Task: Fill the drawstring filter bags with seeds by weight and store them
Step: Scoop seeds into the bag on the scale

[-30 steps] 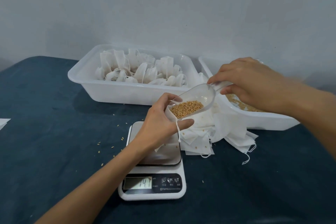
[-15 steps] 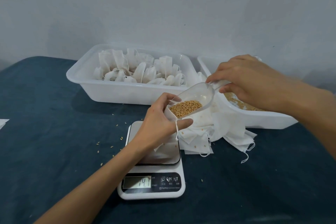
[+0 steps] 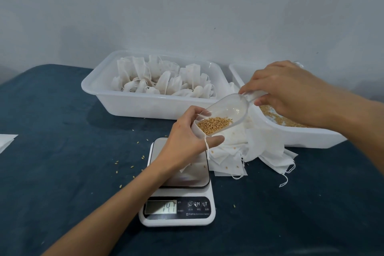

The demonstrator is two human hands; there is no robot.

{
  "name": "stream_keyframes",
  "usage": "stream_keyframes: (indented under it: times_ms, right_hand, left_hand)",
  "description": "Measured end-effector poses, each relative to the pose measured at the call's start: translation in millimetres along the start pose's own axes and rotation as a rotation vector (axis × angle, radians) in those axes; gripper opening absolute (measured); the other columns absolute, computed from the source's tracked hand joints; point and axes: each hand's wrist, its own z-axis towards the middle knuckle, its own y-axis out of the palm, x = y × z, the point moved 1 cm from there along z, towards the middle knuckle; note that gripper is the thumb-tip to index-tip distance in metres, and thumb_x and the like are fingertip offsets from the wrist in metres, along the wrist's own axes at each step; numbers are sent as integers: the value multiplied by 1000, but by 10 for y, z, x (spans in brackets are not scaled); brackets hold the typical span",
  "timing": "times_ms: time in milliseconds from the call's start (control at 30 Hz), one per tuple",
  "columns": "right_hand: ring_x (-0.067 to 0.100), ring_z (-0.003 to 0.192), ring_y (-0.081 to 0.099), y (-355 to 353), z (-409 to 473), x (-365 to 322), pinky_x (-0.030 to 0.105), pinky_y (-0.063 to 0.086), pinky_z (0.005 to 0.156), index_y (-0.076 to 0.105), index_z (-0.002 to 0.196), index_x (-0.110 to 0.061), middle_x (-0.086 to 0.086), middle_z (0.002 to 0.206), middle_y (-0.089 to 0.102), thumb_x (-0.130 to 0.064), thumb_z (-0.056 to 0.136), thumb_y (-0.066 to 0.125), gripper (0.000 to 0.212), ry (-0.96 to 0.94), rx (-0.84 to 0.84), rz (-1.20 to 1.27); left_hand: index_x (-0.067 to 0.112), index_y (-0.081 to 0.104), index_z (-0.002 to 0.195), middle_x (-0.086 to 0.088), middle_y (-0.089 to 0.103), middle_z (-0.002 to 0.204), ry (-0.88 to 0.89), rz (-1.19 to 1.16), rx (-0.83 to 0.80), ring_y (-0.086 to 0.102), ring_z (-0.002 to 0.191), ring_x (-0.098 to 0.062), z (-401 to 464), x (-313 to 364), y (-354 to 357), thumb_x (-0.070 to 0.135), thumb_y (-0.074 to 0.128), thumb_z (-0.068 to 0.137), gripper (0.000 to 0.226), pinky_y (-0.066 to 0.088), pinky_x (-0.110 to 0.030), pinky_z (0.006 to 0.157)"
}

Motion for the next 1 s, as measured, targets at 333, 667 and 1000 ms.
stream_keyframes:
  times_ms: [333,667,1000]
  right_hand:
    - [24,108,58,-14,-1,-8,33,28,103,67,128,-29,-5,113,66,-16,96,65,35,-2,-1,-4]
    - [25,105,58,37,8,9,37,31,103,68,125,-28,-4,110,67,-14,93,68,35,-20,0,-1]
    - [28,102,60,51,14,30,39,33,100,70,124,-27,-2,107,68,-12,92,70,35,-21,2,-1]
  left_hand:
    - [36,62,111,33,62,104,30,31,5,51,107,22,5,-40,5,23,93,74,49,37,2,75]
    - [34,62,110,21,64,105,6,29,12,60,102,10,5,-24,13,21,93,74,49,47,-13,82]
    - [30,63,110,16,65,102,10,23,15,56,96,18,-8,-3,19,17,92,74,48,41,-2,73]
